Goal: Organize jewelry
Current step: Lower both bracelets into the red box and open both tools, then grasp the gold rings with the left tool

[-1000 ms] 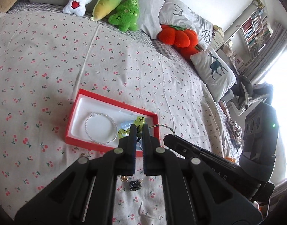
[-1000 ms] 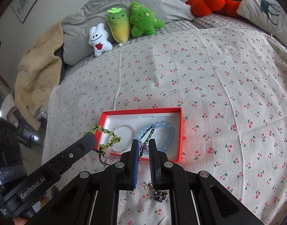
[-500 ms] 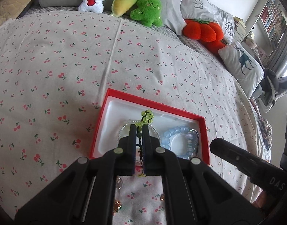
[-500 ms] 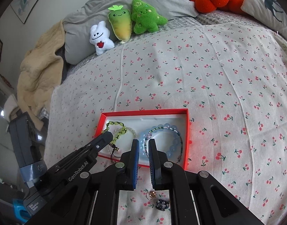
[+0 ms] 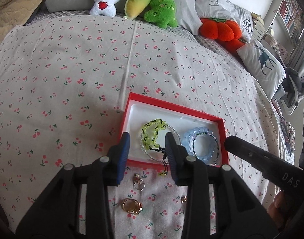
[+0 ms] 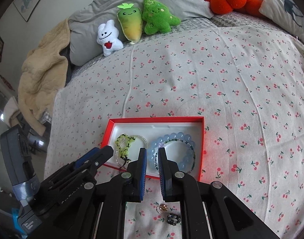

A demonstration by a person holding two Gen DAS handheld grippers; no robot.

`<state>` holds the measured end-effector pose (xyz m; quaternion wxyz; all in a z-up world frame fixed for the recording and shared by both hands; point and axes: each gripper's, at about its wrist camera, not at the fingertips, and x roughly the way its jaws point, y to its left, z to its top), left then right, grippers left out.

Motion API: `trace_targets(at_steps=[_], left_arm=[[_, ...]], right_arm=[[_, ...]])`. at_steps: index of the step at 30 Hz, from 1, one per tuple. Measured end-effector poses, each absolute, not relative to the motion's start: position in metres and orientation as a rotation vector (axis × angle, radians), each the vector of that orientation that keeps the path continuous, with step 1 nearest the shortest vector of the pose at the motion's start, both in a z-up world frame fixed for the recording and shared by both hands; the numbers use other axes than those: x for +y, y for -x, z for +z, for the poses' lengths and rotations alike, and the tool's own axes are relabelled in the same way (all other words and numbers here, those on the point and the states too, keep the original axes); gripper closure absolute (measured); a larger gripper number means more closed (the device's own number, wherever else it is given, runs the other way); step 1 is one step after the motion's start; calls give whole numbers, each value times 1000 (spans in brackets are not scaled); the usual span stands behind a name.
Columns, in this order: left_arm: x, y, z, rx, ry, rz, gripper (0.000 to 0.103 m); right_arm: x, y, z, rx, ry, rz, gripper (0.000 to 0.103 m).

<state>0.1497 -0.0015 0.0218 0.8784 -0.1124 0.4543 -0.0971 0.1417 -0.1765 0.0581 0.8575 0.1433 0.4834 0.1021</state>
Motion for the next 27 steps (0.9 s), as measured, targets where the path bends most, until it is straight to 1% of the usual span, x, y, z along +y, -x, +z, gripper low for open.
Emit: trace_targets(at_steps=[1,4,6,9,10,11,12,18,21,27], left_arm=[[-2,-148,23,950,227,-201,52],[-2,-141,26,966,204,-202,44],[-2,-135,27,983,193,-202,40],[-1,-127,26,1009,170,-198,34],[-1,-124,25,1017,162,-197,33],[0,-121,24,1027,154,-195,32],[1,-118,22,1035,148,-193,31],[3,-102,16,1078,109,-182,28],[4,-94,13,1090,95,-175,23],[4,-82,8,1108,43,-167,22]], right_arm=[[-178,-140,59,1020,-301,211,87],[-181,-135,62,1033,-286,203,86],[-181,-131,63,1042,-264,196,84],[-179,-122,62,1062,-227,196,74],[-179,-119,61,1068,-219,195,62],[-180,-115,60,1072,-214,194,43],[-180,-111,60,1071,-210,192,39],[-185,-94,57,1099,-182,180,38],[-190,-87,54,1114,-180,162,36],[-197,-76,43,1155,-164,124,32]])
